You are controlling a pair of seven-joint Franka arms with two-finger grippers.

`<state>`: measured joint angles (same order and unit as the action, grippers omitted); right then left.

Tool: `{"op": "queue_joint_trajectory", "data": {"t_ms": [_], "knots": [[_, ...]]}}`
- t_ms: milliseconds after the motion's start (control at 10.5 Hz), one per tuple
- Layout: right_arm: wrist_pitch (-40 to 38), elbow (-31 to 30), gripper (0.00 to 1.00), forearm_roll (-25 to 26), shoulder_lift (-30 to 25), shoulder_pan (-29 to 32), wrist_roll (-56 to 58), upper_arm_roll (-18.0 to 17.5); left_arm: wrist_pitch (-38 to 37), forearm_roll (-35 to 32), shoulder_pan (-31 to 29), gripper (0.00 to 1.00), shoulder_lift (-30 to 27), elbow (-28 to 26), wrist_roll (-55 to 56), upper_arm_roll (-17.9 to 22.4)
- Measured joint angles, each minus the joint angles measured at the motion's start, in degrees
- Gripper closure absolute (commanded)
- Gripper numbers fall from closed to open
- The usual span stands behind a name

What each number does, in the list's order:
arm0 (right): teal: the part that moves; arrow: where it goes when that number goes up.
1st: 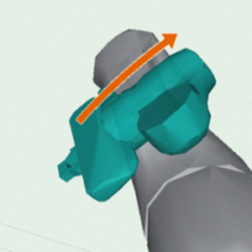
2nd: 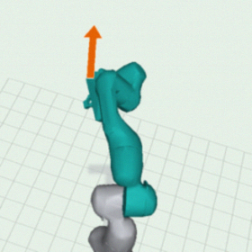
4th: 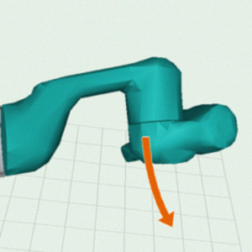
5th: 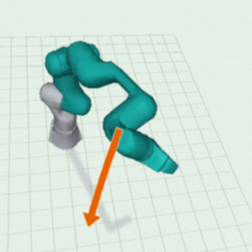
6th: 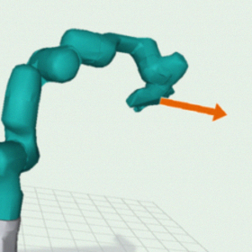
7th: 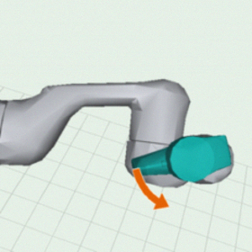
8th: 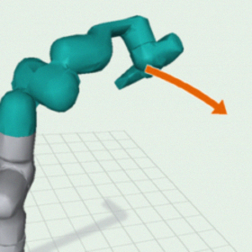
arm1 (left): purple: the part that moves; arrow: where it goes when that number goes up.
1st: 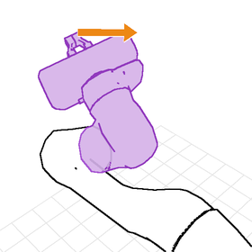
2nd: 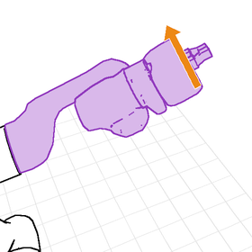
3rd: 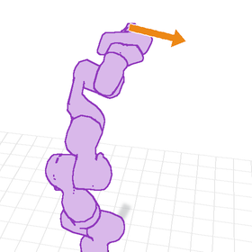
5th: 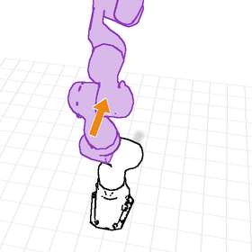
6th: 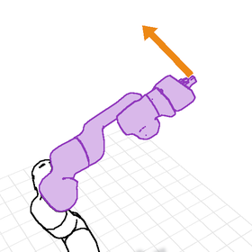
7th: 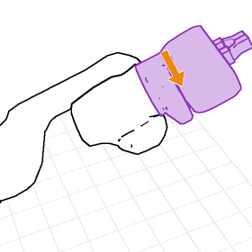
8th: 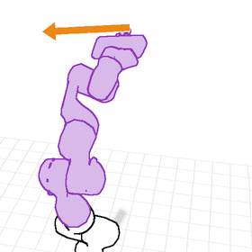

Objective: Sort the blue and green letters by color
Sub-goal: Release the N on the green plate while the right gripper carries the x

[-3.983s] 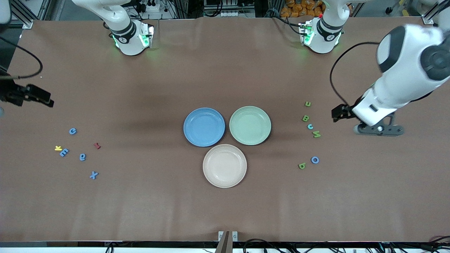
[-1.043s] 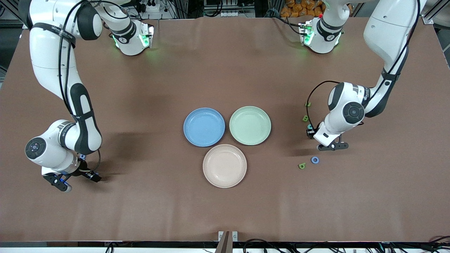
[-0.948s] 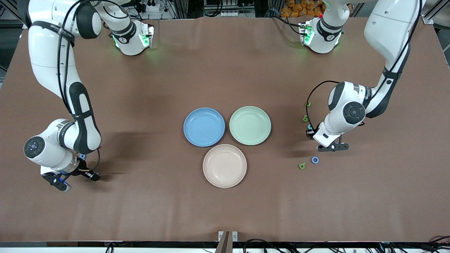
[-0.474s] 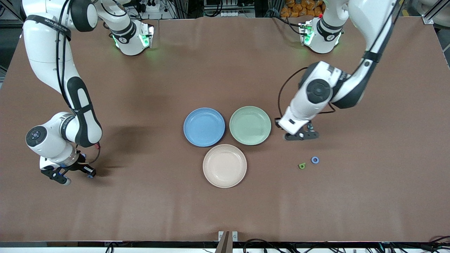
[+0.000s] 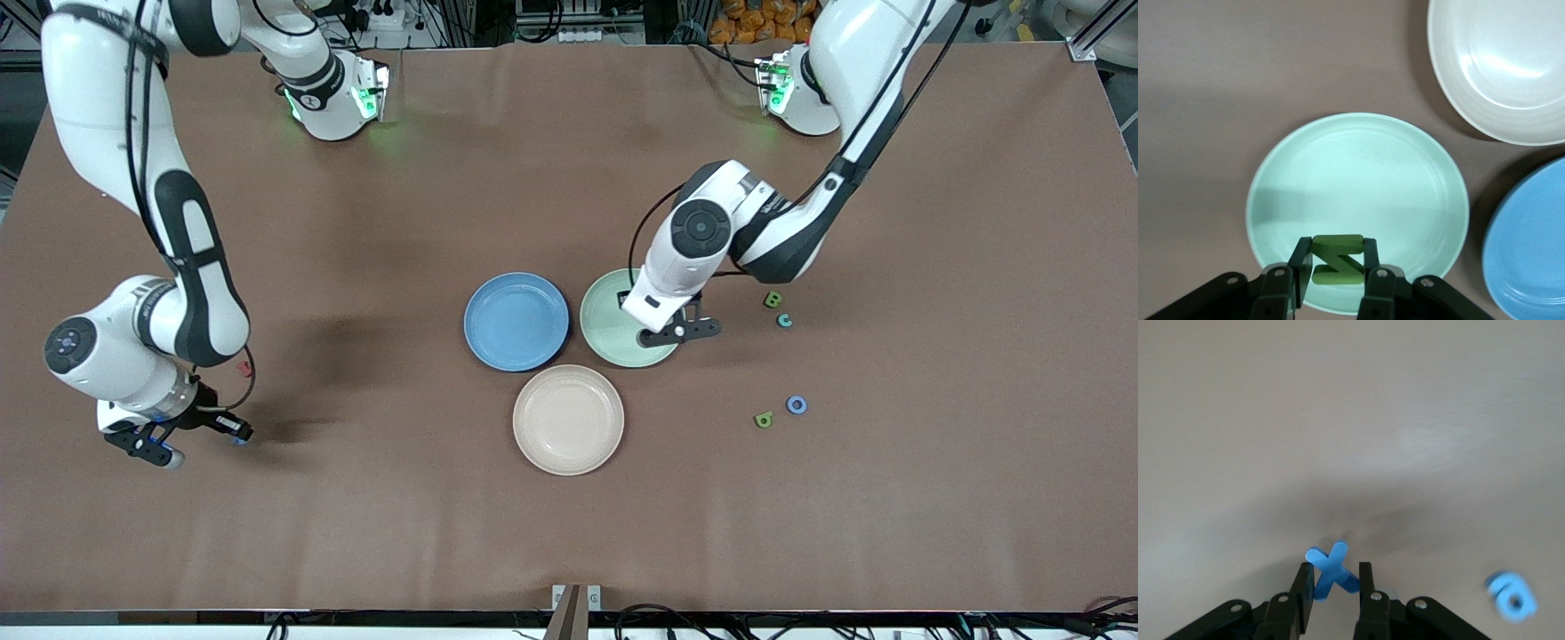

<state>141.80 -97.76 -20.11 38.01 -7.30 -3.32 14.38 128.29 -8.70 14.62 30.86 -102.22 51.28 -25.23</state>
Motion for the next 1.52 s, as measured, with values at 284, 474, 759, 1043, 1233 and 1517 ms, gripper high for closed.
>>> {"op": "queue_joint_trajectory", "data": {"t_ms": [284, 474, 759, 1043, 1233, 1517], "knots": [[-13.1, -0.4, 1.00, 0.0, -9.0, -5.7, -0.2, -0.8, 0.0, -0.1, 0.9, 0.00, 3.5, 3.3, 0.3, 0.4], [-15.1, -0.9, 1.00, 0.0, -10.8, -12.5, -2.9, -1.1, 0.0, -0.2, 0.4, 0.00, 3.8, 5.1, -0.5, 1.1], [-15.1, -1.2, 1.00, 0.0, -10.9, -23.6, -9.3, -1.2, 0.0, -0.4, -1.6, 0.00, 3.9, 8.3, -12.0, 4.9], [-15.1, -3.6, 1.00, 0.0, -10.7, -31.2, -10.0, -1.2, 1.2, -0.4, -2.3, 0.00, 6.8, 11.3, -32.1, 10.4], [-15.1, -4.4, 1.00, 0.0, -9.6, -36.5, -10.0, -1.2, 4.0, -0.4, -2.7, 0.00, 9.7, 12.0, -42.1, 13.2], [-14.2, -4.6, 0.00, 0.0, -7.1, -41.5, -11.8, -1.2, 5.2, -0.4, -4.9, 0.02, 11.5, 12.4, -52.7, 13.8]]}}
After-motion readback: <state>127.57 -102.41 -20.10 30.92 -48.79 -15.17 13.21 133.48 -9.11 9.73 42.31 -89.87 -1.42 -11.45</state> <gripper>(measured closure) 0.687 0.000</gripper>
